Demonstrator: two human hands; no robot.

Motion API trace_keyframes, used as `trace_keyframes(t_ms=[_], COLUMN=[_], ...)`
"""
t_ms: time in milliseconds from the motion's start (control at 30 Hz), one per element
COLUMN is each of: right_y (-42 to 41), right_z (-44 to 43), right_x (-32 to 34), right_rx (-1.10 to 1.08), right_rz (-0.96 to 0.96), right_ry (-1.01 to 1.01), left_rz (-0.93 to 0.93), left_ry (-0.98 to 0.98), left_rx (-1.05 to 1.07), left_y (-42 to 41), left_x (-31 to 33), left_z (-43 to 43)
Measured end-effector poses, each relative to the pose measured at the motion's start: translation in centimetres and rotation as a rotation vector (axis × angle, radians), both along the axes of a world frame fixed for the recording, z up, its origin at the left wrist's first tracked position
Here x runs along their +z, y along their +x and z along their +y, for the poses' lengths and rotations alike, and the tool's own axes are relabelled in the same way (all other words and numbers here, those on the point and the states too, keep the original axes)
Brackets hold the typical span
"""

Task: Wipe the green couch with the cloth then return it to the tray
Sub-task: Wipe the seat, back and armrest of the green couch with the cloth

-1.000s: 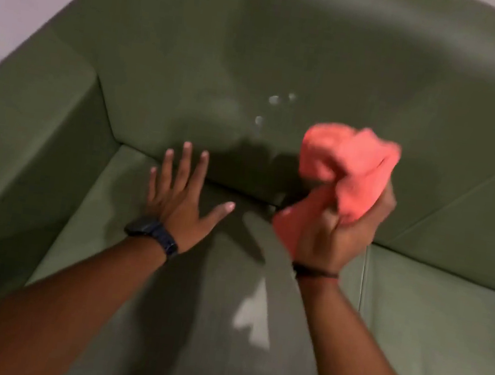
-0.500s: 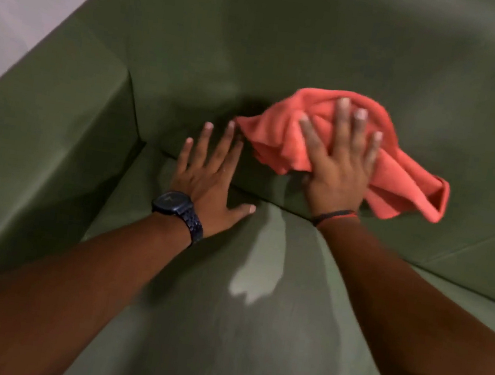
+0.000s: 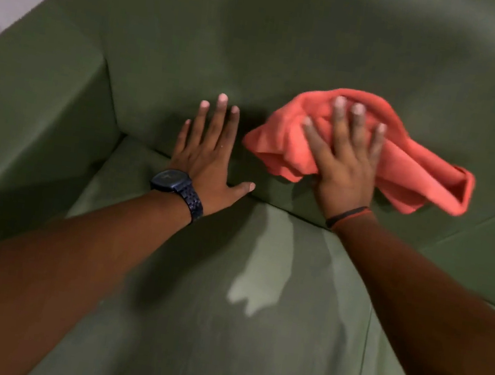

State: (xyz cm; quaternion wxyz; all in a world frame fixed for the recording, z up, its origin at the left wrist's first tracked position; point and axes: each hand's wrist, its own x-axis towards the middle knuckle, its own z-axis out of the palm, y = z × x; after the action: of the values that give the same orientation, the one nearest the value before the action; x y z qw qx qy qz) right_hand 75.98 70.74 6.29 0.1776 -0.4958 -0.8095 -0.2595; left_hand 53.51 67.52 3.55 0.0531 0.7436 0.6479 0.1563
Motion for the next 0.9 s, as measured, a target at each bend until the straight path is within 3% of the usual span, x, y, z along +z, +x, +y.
trace_keyframes(t_ms=[167,233,300,367,467,533,700,800,900], right_y=[0.8,3.6,7.3,12.3,22.2,30.7,46.0,49.0,48.8], right_z=[-0.8,-2.3,-4.3,-7.0,-11.2,-14.1,-18.1,-17.4,-15.5], right_x=[0.2,0.6,1.0,1.8,3.8,5.3,9.0,8.9,7.8], right_rx=[0.252,0.227,0.158,0.07,-0.246,-0.428,-0.678,-0.717,-0.611], right_rz=[-0.001,0.126,0.428,0.886,1.476,1.648,1.651,1.575,1.511], right_ry=[-0.131,-0.155,-0.218,-0.209,0.04,0.206,0.416,0.335,0.183], left_rz=[0.007,0.02,0.054,0.098,0.134,0.143,0.202,0.211,0.231], left_ry=[0.119,0.173,0.195,0.198,0.218,0.242,0.266,0.262,0.257], left_rx=[0.0,0.002,-0.047,-0.121,-0.2,-0.291,-0.44,-0.422,-0.352], left_y=[4.4,7.4,10.9,15.7,24.6,31.5,44.5,48.2,48.9], left_x=[2.2,3.7,5.1,6.5,8.4,9.1,10.5,10.5,9.6], left_z=[0.8,0.7,0.6,0.1,-1.4,-2.7,-5.1,-5.2,-4.7])
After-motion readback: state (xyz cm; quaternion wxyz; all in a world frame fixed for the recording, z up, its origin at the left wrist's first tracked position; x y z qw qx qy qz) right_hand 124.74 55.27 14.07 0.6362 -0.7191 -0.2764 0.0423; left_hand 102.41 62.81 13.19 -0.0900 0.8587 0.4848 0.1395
